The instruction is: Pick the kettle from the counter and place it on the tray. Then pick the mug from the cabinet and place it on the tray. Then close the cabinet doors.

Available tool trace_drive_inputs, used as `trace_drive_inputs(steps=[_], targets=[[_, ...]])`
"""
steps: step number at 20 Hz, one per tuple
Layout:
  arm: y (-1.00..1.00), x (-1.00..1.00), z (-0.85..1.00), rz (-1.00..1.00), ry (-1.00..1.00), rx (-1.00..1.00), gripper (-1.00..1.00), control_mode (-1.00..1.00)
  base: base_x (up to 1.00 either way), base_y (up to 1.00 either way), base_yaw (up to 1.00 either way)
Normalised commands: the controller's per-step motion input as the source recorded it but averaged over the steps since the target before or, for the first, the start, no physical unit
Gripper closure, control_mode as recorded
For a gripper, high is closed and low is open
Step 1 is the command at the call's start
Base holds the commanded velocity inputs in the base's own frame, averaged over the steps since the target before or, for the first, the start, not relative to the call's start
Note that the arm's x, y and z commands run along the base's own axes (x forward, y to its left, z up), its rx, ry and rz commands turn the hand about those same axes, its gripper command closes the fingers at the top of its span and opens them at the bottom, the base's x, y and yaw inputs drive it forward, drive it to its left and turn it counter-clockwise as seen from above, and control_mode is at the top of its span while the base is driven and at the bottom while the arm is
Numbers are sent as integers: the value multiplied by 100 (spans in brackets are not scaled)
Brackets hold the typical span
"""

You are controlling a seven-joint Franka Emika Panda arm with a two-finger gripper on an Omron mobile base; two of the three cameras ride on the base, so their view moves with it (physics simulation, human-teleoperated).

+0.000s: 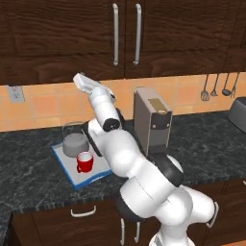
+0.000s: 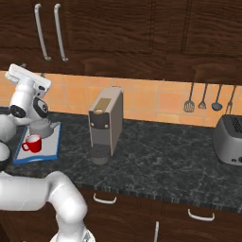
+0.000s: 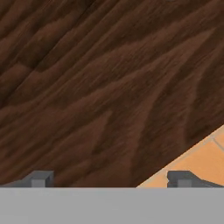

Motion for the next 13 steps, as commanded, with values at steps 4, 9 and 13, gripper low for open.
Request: trace_drive_inputs(steps=[4,9,13], targets=[[3,44,89,-18,62,0,-100,-100,0,0,0],[9,56,76,-15,69,0,-100,-100,0,0,0],[5,41,62,-18,59,0,-100,-100,0,0,0]])
